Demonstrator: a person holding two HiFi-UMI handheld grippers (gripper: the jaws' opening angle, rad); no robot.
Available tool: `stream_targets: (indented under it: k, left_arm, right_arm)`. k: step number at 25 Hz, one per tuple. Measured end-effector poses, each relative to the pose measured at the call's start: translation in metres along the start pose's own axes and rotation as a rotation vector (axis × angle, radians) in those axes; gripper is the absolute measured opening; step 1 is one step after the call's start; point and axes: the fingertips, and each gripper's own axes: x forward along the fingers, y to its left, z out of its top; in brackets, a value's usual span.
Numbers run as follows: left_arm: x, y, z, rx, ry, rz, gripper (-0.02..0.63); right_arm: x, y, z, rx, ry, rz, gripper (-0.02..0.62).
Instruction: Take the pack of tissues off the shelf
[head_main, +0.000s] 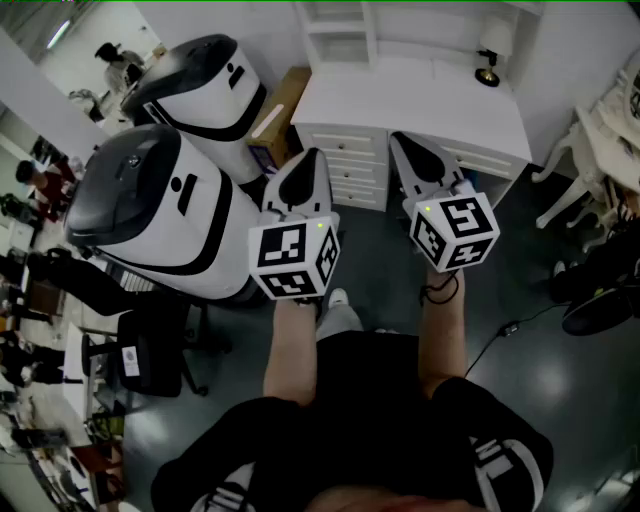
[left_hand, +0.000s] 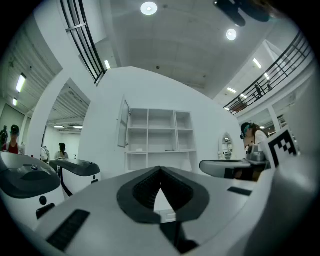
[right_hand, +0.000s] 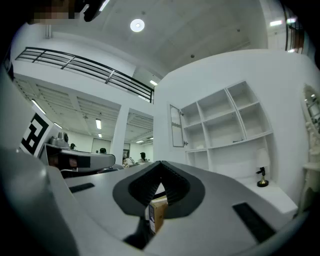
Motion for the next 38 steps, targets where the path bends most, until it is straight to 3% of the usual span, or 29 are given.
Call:
stream_targets:
  k: [7,13,28,38]
  left_arm:
    - [-0.008,0.032,-0.004,-0.013,-0.003,0.056,0.011]
    - [-0.016,0.050,0.006,-0.067,-0.103,0.114,0.011]
    - [0.014,0.059,-0.009,-0.093,-0.082,0.068,0.011]
    - [0.053,0.075,0.002,-0.111,-0.160,-0.016,0.011]
  right_arm:
    - [0.019,0.017,-0.012,0.022,0.013,0.018,0.020]
    - [0.025,0.017,-0.022,0.036,0.031,0.006,0.020]
    - [0.050,0.004,-0.039,0.069,0.059,-0.013,0.020]
    - [0.086,-0.019,-0.045,0.098,0.049,-0.066,0.020]
